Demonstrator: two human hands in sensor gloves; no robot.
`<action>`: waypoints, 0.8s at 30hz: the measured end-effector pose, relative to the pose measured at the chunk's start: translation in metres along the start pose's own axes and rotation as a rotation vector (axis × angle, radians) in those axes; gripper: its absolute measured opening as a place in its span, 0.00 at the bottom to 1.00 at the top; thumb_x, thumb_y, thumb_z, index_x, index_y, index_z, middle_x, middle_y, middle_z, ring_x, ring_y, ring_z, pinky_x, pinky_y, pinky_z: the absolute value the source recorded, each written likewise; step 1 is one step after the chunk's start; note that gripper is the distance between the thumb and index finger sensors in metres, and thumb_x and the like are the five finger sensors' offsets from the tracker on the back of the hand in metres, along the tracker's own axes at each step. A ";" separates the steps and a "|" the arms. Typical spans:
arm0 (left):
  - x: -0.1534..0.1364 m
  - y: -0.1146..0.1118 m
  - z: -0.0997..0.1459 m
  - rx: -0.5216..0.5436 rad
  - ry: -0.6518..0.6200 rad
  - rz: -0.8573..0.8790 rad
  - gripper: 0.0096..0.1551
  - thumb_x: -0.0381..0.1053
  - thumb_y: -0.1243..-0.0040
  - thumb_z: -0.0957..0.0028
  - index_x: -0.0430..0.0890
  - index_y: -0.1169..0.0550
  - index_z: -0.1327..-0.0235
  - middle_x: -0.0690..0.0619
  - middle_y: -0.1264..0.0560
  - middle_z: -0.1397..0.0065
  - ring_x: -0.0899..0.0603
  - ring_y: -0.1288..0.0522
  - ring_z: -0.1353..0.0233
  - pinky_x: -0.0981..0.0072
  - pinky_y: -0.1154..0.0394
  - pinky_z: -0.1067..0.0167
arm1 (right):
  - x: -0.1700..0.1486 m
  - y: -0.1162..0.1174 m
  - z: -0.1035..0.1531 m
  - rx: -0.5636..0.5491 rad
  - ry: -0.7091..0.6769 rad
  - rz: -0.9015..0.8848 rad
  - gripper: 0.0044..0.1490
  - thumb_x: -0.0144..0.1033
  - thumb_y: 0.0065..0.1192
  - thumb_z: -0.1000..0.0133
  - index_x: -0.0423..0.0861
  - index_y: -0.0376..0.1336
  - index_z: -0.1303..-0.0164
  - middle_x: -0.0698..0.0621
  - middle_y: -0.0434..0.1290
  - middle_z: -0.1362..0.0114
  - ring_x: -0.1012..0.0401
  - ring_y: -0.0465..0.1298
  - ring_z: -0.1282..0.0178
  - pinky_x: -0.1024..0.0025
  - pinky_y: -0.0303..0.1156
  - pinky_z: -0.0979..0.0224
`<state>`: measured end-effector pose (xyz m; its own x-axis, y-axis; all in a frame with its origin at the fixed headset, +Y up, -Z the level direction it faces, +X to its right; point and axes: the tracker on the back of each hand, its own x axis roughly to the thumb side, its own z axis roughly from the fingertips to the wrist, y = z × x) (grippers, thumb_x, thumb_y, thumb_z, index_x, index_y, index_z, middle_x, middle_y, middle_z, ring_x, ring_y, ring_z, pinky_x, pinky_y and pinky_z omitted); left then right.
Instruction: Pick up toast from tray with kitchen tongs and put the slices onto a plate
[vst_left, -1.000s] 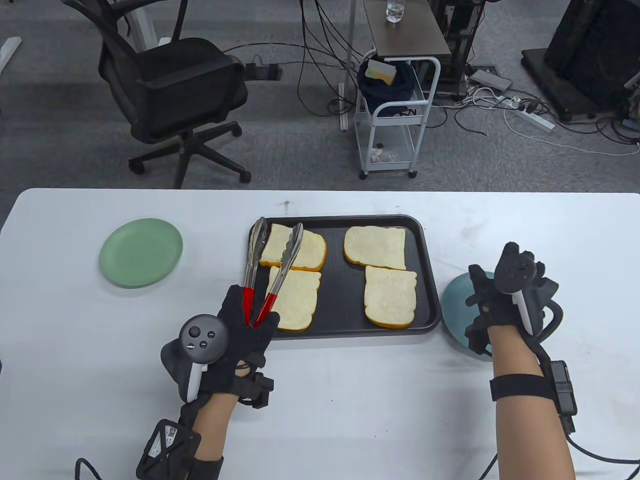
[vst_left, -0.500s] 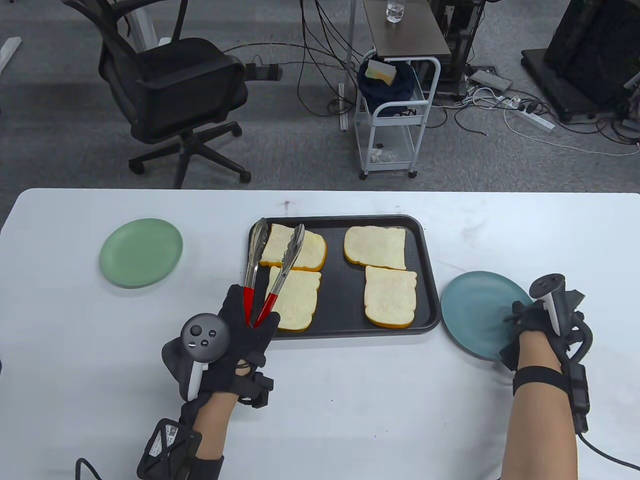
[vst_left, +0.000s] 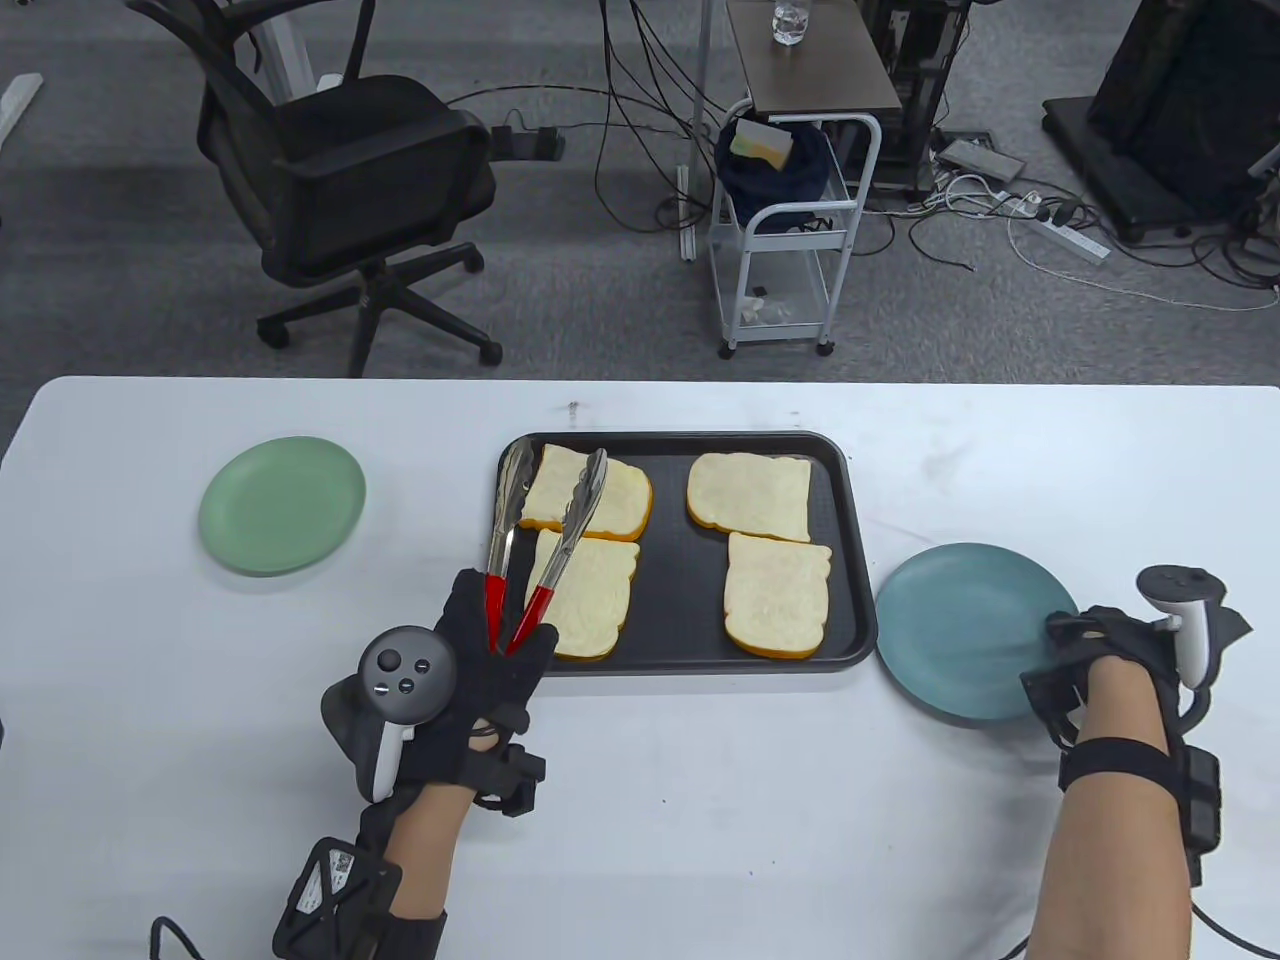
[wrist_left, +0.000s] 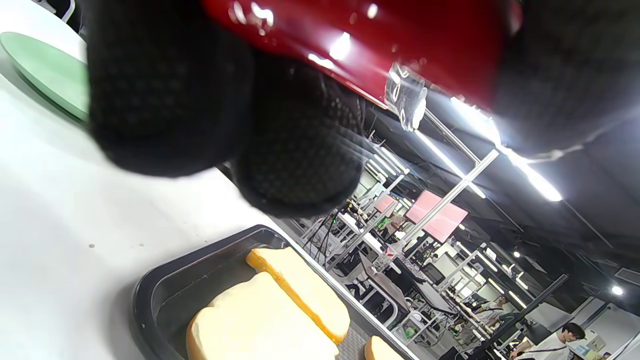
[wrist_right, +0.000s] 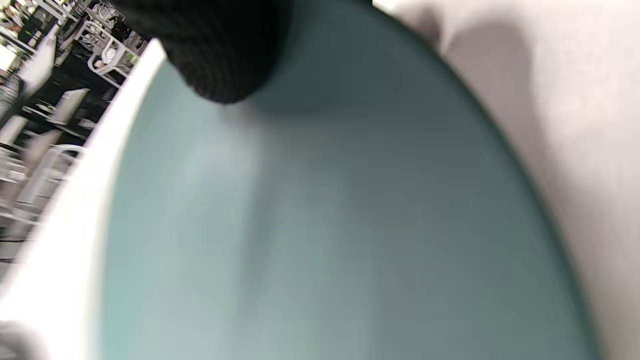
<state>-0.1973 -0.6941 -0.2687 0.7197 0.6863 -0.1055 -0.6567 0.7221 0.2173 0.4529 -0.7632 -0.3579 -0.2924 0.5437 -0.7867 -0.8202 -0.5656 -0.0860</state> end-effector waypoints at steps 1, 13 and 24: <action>-0.001 0.001 0.000 0.001 0.003 0.005 0.57 0.75 0.26 0.66 0.53 0.37 0.29 0.48 0.22 0.34 0.48 0.09 0.60 0.60 0.10 0.69 | 0.004 -0.007 0.009 -0.002 -0.029 -0.048 0.22 0.43 0.58 0.42 0.48 0.64 0.40 0.35 0.51 0.12 0.35 0.47 0.17 0.33 0.50 0.25; -0.008 0.005 -0.002 -0.015 0.026 0.062 0.56 0.75 0.26 0.66 0.53 0.37 0.29 0.48 0.22 0.34 0.48 0.09 0.61 0.60 0.10 0.69 | 0.050 -0.008 0.109 -0.007 -0.522 -0.514 0.27 0.51 0.55 0.42 0.49 0.57 0.38 0.40 0.78 0.41 0.49 0.89 0.56 0.50 0.81 0.49; -0.010 -0.007 -0.004 -0.086 0.023 0.067 0.55 0.76 0.26 0.66 0.54 0.35 0.29 0.48 0.22 0.34 0.49 0.09 0.61 0.61 0.09 0.70 | 0.027 0.079 0.137 0.218 -0.654 -0.891 0.30 0.52 0.52 0.43 0.50 0.53 0.36 0.41 0.76 0.40 0.50 0.87 0.57 0.49 0.80 0.49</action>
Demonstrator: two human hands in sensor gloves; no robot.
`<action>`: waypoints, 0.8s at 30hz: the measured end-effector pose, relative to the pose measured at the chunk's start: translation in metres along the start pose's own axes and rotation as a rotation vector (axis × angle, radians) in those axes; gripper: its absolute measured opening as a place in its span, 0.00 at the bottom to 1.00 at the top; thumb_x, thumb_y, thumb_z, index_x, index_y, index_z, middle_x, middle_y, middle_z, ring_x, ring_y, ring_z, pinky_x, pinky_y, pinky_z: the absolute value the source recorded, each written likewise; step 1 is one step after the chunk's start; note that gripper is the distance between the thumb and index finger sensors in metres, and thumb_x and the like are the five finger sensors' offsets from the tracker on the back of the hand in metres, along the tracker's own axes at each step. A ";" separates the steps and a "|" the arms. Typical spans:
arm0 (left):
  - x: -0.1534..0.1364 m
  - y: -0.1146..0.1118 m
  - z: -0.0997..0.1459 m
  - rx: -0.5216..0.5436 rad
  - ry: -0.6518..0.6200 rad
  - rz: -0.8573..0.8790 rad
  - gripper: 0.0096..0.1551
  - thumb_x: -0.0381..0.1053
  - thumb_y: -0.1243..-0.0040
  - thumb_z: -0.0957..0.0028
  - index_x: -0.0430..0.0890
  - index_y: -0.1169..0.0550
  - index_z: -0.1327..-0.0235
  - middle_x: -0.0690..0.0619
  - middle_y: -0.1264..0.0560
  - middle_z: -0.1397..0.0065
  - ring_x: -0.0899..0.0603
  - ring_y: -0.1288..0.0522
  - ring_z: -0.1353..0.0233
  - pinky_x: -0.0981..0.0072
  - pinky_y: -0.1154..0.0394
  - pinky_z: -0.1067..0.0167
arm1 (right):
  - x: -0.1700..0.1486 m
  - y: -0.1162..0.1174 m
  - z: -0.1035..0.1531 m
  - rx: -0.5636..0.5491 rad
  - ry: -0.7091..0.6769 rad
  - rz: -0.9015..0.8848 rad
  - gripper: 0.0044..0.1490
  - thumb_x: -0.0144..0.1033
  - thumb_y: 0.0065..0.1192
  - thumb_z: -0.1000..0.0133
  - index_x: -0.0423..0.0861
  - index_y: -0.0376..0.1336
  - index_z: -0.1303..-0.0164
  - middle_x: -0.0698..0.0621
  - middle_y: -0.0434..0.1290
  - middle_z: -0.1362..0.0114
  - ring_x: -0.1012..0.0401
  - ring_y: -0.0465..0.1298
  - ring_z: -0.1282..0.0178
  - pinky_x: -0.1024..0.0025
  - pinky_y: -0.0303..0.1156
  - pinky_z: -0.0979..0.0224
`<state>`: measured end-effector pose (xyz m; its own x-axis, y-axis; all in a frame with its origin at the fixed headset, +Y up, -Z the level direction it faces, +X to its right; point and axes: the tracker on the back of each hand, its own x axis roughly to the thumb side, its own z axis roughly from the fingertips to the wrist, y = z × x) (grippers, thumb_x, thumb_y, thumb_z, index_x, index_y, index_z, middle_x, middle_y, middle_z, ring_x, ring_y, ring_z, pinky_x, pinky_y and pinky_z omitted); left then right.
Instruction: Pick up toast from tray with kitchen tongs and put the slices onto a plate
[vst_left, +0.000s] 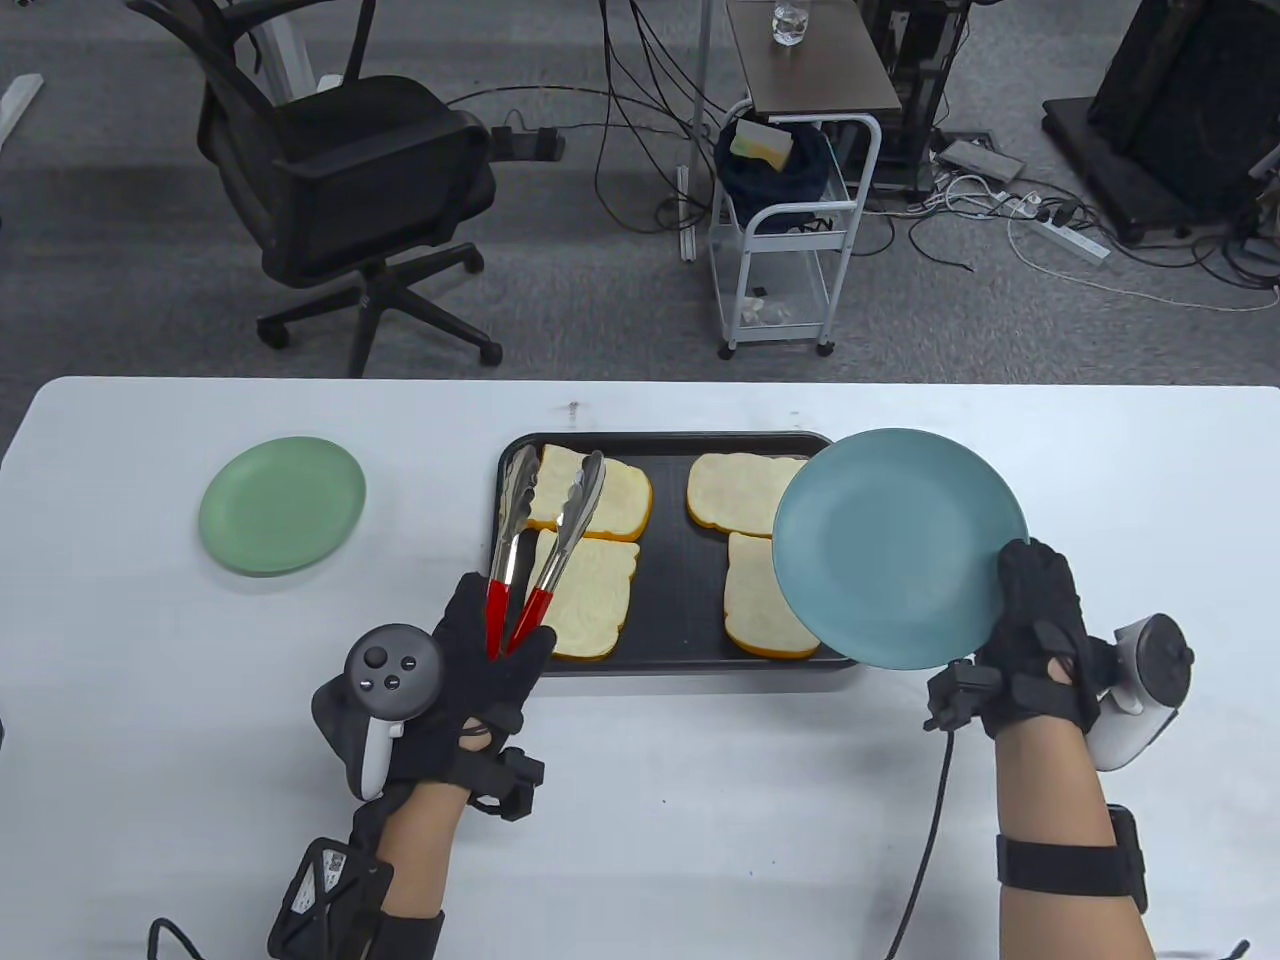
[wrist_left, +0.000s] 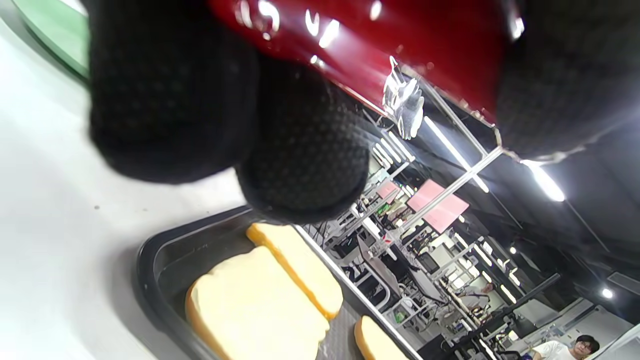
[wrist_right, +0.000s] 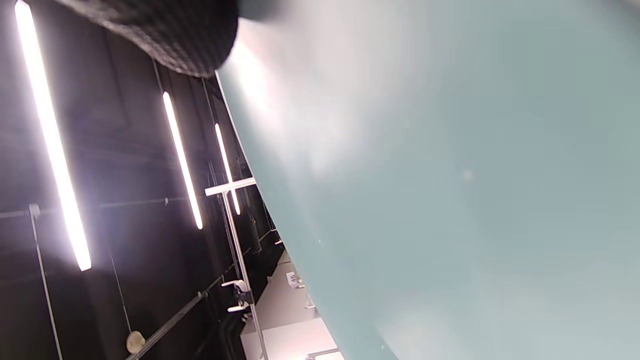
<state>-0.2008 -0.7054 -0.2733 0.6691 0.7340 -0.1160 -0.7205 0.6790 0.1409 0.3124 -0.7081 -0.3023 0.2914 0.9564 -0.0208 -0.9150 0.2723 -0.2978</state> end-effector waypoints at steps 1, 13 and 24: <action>-0.001 -0.003 -0.001 -0.019 -0.002 -0.002 0.55 0.76 0.26 0.66 0.54 0.35 0.29 0.48 0.22 0.34 0.49 0.09 0.61 0.62 0.09 0.70 | -0.007 -0.001 0.000 -0.005 0.011 -0.018 0.29 0.52 0.52 0.42 0.50 0.53 0.36 0.41 0.76 0.40 0.50 0.86 0.57 0.49 0.80 0.49; -0.007 -0.089 -0.017 -0.508 0.128 0.110 0.53 0.74 0.24 0.65 0.52 0.32 0.29 0.46 0.20 0.35 0.47 0.07 0.62 0.61 0.08 0.73 | -0.030 -0.020 -0.003 -0.068 0.104 -0.119 0.30 0.54 0.51 0.43 0.51 0.53 0.36 0.41 0.75 0.40 0.50 0.86 0.56 0.50 0.80 0.48; 0.004 -0.123 -0.034 -0.762 0.305 0.233 0.47 0.72 0.27 0.60 0.48 0.27 0.32 0.43 0.18 0.37 0.43 0.07 0.65 0.59 0.09 0.78 | -0.031 -0.024 -0.002 -0.072 0.126 -0.184 0.30 0.54 0.51 0.43 0.51 0.53 0.36 0.42 0.75 0.40 0.50 0.86 0.56 0.50 0.80 0.48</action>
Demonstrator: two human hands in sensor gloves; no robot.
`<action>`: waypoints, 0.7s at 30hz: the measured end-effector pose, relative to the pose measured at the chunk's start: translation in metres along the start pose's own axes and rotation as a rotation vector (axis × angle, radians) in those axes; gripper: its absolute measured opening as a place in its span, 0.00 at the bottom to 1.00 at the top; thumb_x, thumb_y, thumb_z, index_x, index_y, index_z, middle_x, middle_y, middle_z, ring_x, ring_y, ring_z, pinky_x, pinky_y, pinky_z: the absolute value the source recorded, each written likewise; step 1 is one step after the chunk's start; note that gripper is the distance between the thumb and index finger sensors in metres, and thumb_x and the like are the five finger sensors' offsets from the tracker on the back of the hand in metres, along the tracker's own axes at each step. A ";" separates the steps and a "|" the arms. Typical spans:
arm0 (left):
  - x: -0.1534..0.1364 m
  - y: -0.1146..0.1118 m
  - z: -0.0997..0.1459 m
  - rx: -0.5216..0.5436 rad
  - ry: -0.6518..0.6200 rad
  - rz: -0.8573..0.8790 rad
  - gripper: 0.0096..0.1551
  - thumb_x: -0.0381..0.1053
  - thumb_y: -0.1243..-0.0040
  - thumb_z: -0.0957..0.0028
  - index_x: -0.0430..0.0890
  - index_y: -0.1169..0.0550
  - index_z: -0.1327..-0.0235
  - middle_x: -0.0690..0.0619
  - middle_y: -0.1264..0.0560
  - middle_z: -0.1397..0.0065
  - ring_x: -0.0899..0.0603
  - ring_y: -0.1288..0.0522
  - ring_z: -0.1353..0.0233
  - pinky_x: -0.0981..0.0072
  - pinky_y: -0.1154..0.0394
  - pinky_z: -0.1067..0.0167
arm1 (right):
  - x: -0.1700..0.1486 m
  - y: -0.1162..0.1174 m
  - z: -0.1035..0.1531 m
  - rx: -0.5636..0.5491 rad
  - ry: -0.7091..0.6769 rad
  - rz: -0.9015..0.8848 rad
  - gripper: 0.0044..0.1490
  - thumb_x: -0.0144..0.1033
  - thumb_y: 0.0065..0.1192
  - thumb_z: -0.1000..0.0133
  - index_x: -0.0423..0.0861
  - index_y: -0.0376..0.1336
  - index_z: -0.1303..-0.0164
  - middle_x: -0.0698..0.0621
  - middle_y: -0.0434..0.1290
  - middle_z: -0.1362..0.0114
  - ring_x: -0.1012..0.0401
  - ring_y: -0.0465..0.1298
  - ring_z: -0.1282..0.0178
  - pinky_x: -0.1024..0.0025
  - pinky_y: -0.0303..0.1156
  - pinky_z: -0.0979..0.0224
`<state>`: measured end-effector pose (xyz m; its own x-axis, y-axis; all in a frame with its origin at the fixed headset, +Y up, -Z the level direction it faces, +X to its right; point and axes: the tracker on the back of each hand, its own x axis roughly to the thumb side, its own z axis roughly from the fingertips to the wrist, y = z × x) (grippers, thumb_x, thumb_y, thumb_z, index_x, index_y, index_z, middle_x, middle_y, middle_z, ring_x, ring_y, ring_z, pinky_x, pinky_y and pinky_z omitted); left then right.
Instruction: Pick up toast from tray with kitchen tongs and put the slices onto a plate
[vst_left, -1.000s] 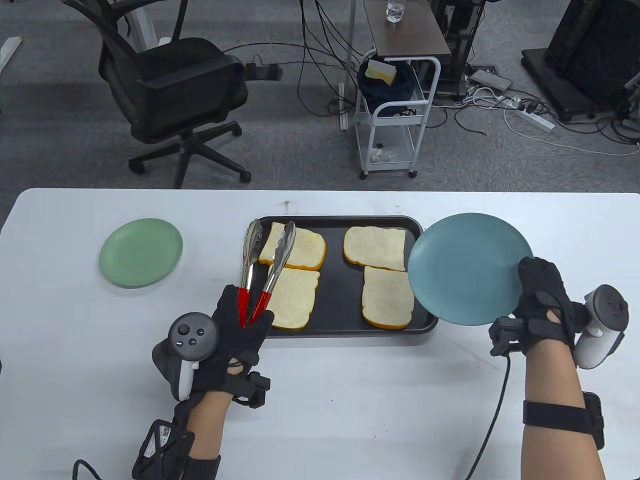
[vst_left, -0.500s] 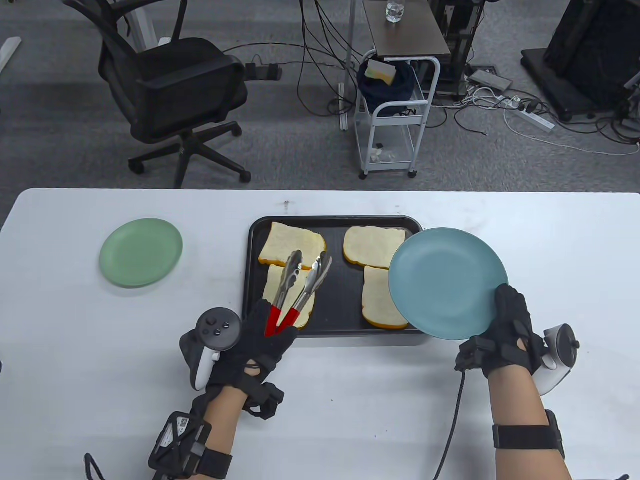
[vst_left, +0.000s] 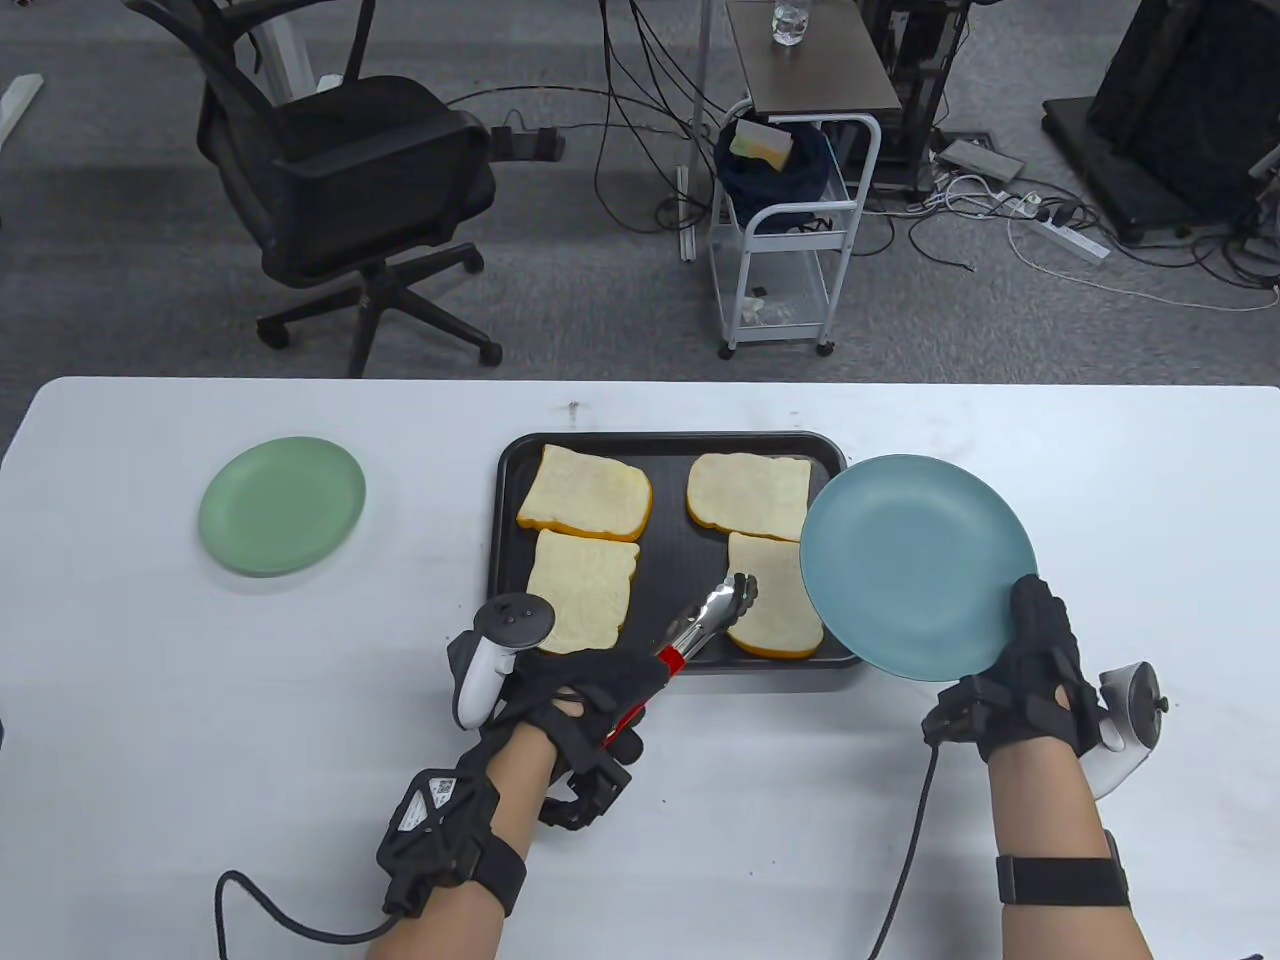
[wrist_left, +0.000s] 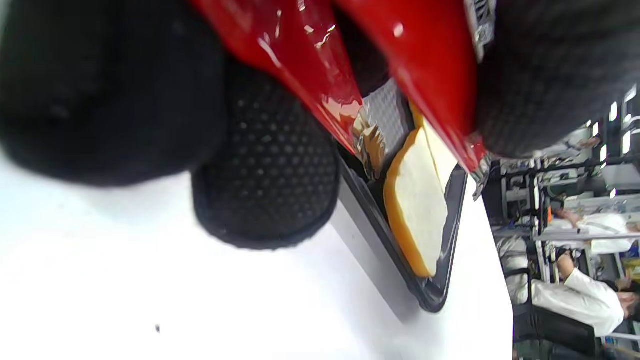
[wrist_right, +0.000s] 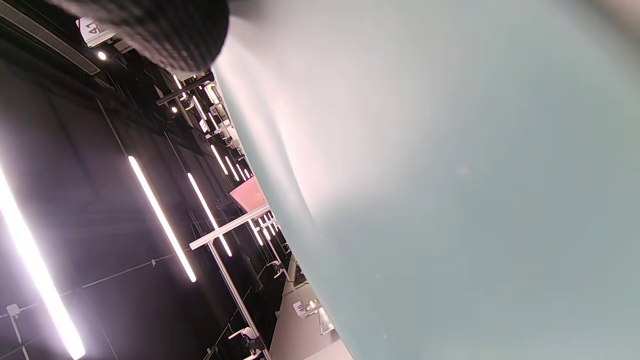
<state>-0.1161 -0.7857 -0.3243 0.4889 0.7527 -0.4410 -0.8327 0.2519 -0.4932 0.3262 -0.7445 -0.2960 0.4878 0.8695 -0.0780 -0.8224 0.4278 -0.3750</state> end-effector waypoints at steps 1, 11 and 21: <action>0.002 -0.002 -0.002 -0.011 0.002 0.015 0.47 0.71 0.28 0.59 0.48 0.27 0.32 0.42 0.18 0.37 0.44 0.07 0.65 0.59 0.09 0.78 | 0.000 0.000 0.000 0.002 0.001 -0.003 0.30 0.54 0.51 0.43 0.51 0.53 0.36 0.42 0.75 0.40 0.50 0.86 0.56 0.50 0.80 0.48; 0.007 -0.002 -0.003 0.005 -0.027 0.074 0.36 0.62 0.28 0.55 0.50 0.25 0.35 0.40 0.13 0.47 0.44 0.07 0.69 0.56 0.11 0.78 | -0.005 -0.002 0.001 -0.010 0.041 -0.020 0.30 0.54 0.51 0.43 0.51 0.53 0.36 0.42 0.75 0.40 0.50 0.86 0.56 0.50 0.80 0.48; 0.048 0.075 0.093 0.184 -0.259 0.267 0.36 0.63 0.29 0.53 0.51 0.26 0.34 0.42 0.14 0.45 0.45 0.07 0.67 0.57 0.11 0.75 | -0.011 -0.005 -0.001 -0.041 0.070 -0.041 0.31 0.57 0.48 0.44 0.51 0.53 0.36 0.41 0.74 0.40 0.50 0.86 0.56 0.50 0.80 0.48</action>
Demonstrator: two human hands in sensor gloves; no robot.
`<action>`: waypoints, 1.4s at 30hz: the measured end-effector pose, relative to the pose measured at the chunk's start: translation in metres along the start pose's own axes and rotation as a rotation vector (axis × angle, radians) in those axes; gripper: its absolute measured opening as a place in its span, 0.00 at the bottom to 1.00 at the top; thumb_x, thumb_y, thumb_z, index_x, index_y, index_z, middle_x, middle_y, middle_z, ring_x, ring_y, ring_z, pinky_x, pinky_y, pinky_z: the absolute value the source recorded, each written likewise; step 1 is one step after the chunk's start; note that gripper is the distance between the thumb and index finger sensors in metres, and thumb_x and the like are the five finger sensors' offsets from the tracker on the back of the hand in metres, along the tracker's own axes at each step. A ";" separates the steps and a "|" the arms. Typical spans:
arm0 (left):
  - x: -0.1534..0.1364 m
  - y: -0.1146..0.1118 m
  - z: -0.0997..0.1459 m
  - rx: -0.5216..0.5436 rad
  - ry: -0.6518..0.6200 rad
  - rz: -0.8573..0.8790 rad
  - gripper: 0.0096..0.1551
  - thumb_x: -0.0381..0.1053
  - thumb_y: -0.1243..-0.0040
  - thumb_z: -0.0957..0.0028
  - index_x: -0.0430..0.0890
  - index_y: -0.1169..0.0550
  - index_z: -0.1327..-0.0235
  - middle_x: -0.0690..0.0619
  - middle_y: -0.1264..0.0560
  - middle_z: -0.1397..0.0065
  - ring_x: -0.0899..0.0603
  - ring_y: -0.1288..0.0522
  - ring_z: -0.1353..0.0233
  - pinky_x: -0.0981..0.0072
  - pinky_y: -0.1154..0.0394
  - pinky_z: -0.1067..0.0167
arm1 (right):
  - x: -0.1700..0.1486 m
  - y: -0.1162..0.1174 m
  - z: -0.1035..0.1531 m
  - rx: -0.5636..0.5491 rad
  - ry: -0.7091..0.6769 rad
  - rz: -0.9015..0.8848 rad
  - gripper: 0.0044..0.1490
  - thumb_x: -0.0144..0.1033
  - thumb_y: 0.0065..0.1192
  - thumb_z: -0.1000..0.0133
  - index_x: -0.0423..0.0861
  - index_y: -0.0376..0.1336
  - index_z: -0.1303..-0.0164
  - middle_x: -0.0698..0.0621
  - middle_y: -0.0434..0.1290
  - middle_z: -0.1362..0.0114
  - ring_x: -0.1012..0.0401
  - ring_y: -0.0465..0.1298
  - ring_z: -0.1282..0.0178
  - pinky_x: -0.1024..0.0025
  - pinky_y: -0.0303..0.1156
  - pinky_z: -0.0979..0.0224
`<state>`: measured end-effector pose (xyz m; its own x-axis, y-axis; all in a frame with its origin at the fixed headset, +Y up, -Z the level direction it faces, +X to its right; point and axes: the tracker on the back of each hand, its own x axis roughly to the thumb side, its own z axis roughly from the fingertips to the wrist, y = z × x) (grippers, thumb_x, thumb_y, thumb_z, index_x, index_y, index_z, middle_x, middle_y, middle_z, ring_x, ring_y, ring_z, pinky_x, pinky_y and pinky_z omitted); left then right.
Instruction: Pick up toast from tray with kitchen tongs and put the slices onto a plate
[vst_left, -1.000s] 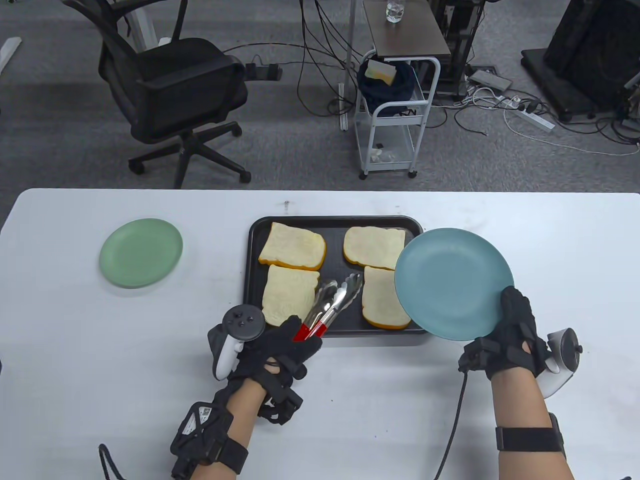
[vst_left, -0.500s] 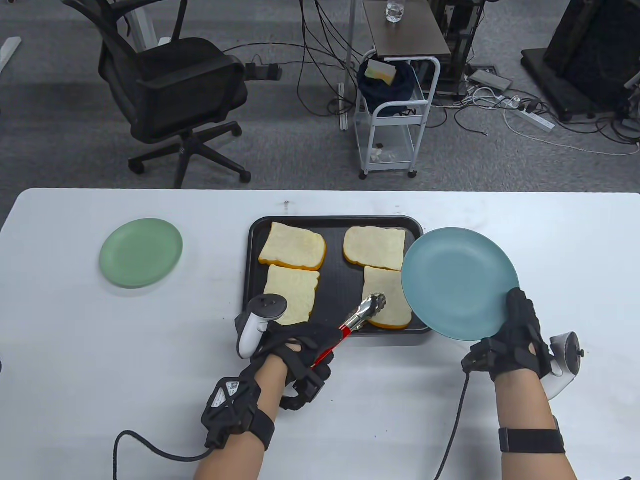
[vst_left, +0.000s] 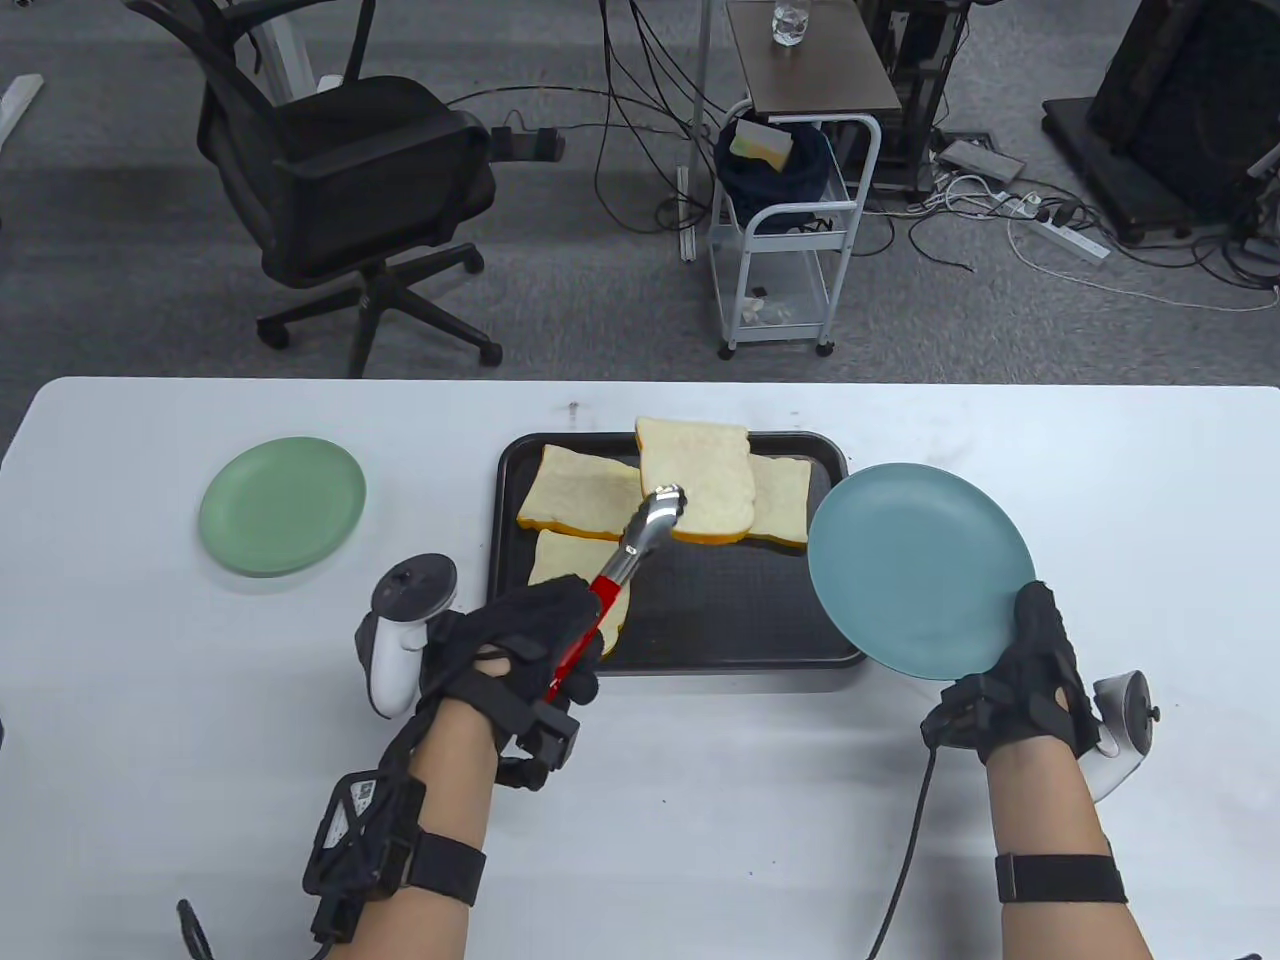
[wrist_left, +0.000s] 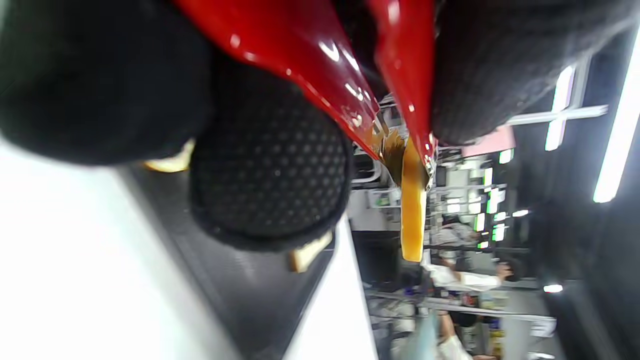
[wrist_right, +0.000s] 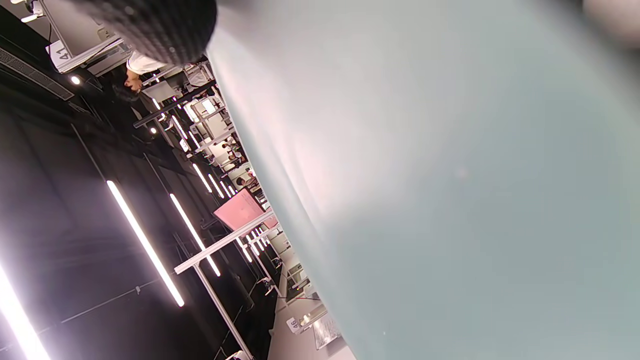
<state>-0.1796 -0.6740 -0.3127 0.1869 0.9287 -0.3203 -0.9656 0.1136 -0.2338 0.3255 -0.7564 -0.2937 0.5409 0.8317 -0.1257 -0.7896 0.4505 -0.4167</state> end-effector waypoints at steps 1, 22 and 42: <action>0.010 0.001 0.005 -0.002 -0.025 0.005 0.36 0.63 0.29 0.53 0.51 0.26 0.34 0.42 0.14 0.45 0.45 0.07 0.67 0.56 0.11 0.75 | 0.000 0.000 0.000 0.000 0.002 0.002 0.31 0.57 0.48 0.44 0.51 0.52 0.36 0.41 0.74 0.39 0.50 0.86 0.56 0.50 0.79 0.48; 0.015 -0.129 -0.016 -0.307 -0.038 -0.218 0.36 0.62 0.28 0.54 0.49 0.25 0.35 0.40 0.13 0.46 0.43 0.07 0.68 0.55 0.11 0.75 | -0.004 0.000 -0.002 0.002 0.024 0.030 0.31 0.57 0.45 0.44 0.51 0.52 0.35 0.41 0.74 0.39 0.50 0.85 0.55 0.50 0.79 0.47; 0.027 -0.061 0.009 -0.147 -0.010 -0.311 0.47 0.72 0.27 0.60 0.49 0.27 0.32 0.42 0.17 0.35 0.40 0.07 0.62 0.56 0.11 0.73 | -0.003 -0.005 -0.001 -0.060 0.021 0.009 0.31 0.57 0.45 0.44 0.51 0.51 0.36 0.41 0.73 0.39 0.50 0.85 0.55 0.50 0.79 0.47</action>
<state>-0.1174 -0.6528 -0.2983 0.4661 0.8610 -0.2037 -0.8258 0.3407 -0.4493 0.3283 -0.7617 -0.2920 0.5400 0.8285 -0.1484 -0.7761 0.4219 -0.4686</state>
